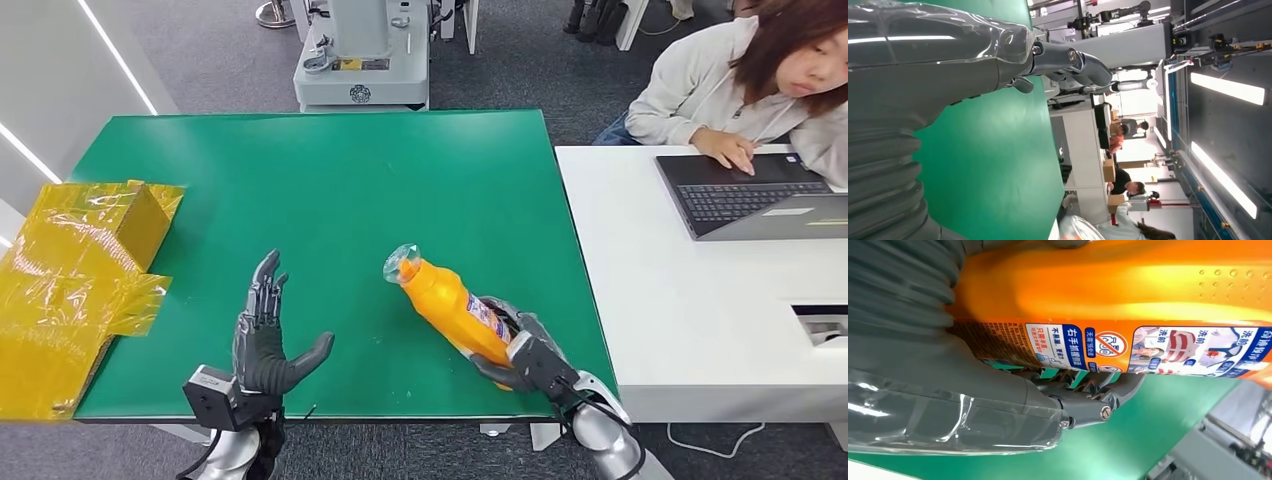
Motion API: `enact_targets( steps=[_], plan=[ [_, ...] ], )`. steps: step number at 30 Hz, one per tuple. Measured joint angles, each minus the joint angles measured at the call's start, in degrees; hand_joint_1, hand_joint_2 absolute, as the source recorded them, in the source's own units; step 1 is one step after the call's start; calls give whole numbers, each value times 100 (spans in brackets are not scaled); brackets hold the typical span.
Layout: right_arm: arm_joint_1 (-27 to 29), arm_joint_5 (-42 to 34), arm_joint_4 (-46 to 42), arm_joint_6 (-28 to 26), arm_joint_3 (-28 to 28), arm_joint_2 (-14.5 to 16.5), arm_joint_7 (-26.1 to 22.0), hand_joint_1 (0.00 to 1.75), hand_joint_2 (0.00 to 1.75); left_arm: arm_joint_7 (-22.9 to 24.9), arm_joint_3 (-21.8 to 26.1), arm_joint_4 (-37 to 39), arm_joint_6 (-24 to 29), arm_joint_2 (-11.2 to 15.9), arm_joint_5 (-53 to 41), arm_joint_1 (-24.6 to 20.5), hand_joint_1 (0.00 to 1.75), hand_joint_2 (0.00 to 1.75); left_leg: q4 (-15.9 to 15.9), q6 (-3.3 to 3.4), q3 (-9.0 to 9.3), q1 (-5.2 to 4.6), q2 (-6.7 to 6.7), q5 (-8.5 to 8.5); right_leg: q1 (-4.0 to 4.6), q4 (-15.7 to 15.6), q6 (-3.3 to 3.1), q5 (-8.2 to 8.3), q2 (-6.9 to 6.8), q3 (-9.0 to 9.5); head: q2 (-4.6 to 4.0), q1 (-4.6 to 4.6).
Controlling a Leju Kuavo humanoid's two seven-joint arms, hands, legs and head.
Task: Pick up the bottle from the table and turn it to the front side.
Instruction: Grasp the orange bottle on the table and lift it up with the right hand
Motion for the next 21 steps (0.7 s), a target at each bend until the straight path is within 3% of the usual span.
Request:
enact_targets(
  steps=[8,16,21],
  plan=[
    [598,313,-780,-356,-591,302,-107,175,175,394,55,31,-533,23,-29,-180,0,175,0,-1,-10,0,5,1,0,1,-1,0,6,-16,0,0],
    [597,1050,-1320,-511,-643,544,-101,175,175,709,55,481,-1109,-3,128,-1002,0,175,1,-4,-12,1,6,8,1,6,-7,6,7,-17,0,0],
    [215,1201,-1428,-458,-605,694,-97,175,175,1062,55,835,-1700,-87,584,-1660,0,175,2,-3,-14,0,6,10,0,6,-8,12,7,-18,0,0]
  ],
)
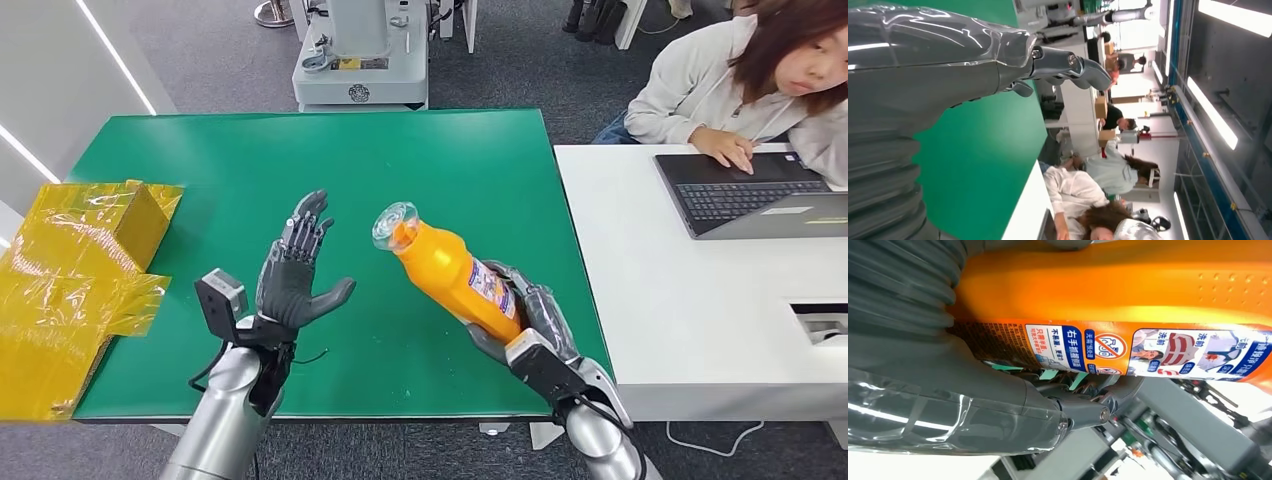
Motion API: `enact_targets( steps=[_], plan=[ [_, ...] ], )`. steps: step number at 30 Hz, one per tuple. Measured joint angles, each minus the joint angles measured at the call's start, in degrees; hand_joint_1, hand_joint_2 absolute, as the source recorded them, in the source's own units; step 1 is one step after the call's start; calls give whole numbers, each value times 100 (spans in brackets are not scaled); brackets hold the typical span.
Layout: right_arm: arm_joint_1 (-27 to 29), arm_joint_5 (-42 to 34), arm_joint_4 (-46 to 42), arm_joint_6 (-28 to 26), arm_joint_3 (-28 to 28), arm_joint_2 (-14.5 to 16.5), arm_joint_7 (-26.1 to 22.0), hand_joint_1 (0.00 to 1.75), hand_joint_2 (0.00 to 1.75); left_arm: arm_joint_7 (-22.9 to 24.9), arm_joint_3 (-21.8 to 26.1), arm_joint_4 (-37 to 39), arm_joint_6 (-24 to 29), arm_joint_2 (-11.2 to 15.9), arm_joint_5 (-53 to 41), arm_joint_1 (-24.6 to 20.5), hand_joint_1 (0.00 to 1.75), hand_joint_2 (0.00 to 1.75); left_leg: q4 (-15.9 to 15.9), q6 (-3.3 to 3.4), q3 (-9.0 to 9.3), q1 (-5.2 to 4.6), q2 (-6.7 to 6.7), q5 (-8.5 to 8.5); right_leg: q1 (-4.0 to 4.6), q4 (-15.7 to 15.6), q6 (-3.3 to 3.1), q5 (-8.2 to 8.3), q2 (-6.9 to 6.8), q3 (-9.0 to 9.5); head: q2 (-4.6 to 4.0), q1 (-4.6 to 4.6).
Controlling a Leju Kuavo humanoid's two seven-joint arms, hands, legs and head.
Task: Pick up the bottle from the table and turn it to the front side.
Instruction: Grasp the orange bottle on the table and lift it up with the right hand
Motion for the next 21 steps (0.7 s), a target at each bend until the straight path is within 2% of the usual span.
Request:
enact_targets(
  steps=[12,21],
  plan=[
    [-986,162,157,24,333,158,204,175,175,490,2,753,-892,-109,1101,-854,0,175,1,-1,-1,0,0,1,0,1,0,0,0,-3,0,0],
    [-1508,304,544,-171,608,161,258,175,175,454,2,1050,-1168,-94,1470,-1001,0,175,1,-1,-2,0,0,1,0,1,0,0,1,-4,0,1]
  ],
)
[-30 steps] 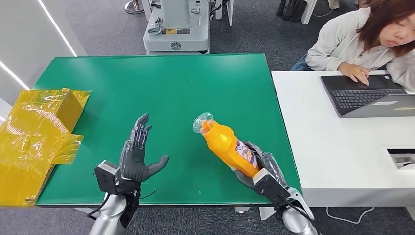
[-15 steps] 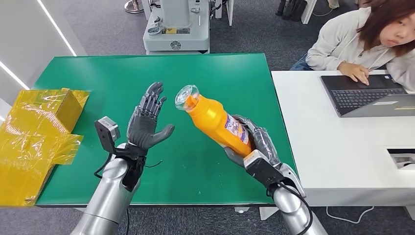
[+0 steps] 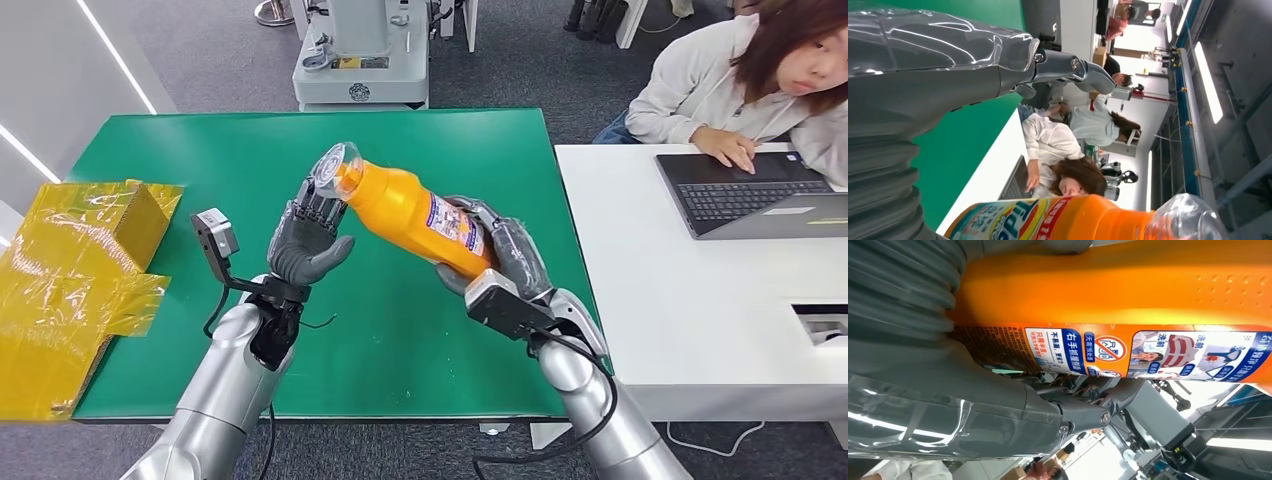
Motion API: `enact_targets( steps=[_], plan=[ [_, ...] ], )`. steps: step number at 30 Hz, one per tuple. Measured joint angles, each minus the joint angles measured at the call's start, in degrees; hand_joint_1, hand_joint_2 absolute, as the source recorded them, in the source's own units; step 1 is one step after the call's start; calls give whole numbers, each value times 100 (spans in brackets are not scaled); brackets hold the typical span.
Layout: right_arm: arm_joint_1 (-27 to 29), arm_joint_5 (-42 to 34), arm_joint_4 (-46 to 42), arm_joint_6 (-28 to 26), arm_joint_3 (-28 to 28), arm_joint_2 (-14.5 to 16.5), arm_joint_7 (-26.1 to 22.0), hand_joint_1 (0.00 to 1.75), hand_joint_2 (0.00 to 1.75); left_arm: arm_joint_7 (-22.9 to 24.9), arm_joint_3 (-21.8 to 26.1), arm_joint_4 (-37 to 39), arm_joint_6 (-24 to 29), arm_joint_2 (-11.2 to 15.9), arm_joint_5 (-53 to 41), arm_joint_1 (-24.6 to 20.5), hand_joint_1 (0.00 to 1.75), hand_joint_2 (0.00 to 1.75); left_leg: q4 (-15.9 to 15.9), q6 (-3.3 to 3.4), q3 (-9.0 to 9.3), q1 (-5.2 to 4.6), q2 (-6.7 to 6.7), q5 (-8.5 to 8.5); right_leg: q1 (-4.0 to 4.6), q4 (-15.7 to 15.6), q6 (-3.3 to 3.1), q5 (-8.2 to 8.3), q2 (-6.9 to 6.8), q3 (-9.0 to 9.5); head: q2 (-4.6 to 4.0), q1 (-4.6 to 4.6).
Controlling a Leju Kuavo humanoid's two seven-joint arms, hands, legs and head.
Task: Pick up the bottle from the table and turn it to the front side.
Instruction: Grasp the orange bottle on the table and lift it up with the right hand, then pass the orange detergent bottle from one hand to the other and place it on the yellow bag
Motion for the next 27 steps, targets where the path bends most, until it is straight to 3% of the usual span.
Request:
enact_targets(
  steps=[11,27],
  plan=[
    [-517,-148,506,11,284,76,77,175,175,-30,0,-14,164,80,291,-112,0,175,0,-2,-2,0,-1,2,0,3,0,0,-1,0,0,-1],
    [-1219,-242,1034,244,705,635,206,175,175,-30,45,-412,356,134,559,-116,0,175,0,-3,-4,0,-2,3,0,4,0,0,-2,-2,0,-1]
  ],
)
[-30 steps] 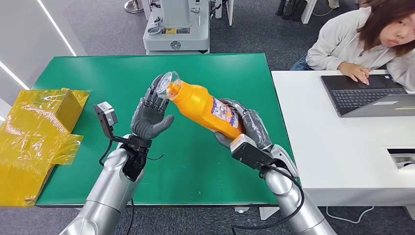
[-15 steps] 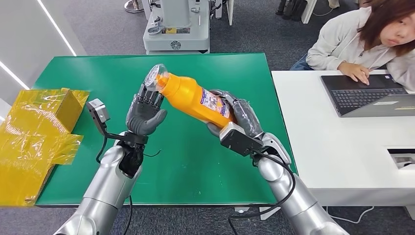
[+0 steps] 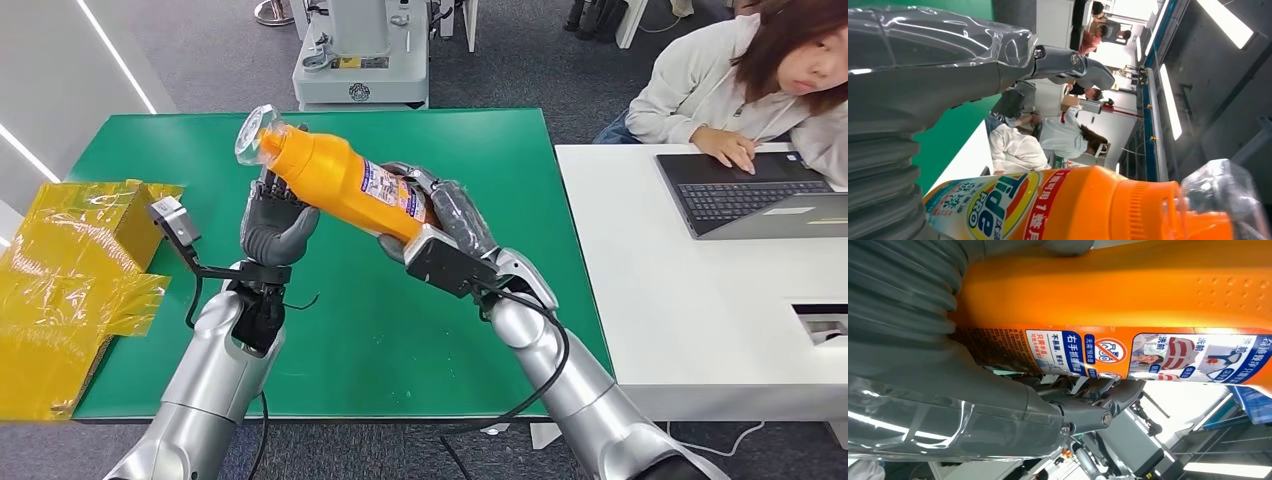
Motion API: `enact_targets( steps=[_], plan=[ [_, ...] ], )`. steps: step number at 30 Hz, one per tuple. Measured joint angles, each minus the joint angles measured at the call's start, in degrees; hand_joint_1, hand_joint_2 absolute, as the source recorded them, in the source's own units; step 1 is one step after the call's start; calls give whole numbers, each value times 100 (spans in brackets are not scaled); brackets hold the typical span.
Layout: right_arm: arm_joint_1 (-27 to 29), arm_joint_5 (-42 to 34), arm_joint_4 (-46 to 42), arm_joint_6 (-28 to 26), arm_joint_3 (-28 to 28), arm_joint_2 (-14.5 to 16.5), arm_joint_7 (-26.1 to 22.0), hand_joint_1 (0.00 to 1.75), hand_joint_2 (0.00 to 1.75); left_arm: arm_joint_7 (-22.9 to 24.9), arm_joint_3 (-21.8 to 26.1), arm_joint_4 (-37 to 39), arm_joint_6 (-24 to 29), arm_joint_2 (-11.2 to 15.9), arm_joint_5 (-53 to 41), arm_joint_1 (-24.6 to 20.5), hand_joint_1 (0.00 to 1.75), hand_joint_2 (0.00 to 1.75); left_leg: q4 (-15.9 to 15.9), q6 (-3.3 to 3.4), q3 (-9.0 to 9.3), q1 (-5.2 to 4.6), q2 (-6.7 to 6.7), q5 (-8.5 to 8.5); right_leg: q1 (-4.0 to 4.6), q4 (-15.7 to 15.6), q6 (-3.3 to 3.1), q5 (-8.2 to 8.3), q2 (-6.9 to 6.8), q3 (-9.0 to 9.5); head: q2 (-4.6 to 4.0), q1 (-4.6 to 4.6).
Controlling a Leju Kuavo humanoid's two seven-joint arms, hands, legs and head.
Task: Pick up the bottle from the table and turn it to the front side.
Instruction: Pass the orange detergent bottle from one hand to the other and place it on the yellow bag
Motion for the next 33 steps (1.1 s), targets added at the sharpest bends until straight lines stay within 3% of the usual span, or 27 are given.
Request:
enact_targets(
  steps=[13,33],
  plan=[
    [-344,-45,321,116,130,216,70,175,175,232,88,-348,-53,-10,73,12,0,175,0,-1,0,1,-1,0,1,0,0,0,1,-2,0,-1],
    [-366,32,612,106,162,225,128,175,175,424,137,-1194,-326,29,318,392,0,175,0,-1,-2,1,0,0,0,0,0,0,1,-5,0,0]
  ],
)
